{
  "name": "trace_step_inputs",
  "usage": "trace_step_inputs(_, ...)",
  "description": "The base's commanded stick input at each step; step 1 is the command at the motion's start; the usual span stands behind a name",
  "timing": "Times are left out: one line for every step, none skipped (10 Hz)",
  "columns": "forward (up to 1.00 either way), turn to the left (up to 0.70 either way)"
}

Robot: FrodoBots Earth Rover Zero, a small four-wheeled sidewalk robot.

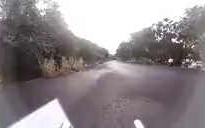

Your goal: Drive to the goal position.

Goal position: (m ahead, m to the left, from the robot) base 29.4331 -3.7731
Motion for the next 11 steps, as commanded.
trace_step_inputs(1.0, 0.0)
trace_step_inputs(1.0, 0.0)
trace_step_inputs(1.0, 0.0)
trace_step_inputs(1.0, 0.0)
trace_step_inputs(1.0, 0.0)
trace_step_inputs(1.0, 0.0)
trace_step_inputs(1.0, 0.0)
trace_step_inputs(1.0, 0.0)
trace_step_inputs(1.0, 0.0)
trace_step_inputs(1.0, 0.0)
trace_step_inputs(1.0, 0.0)
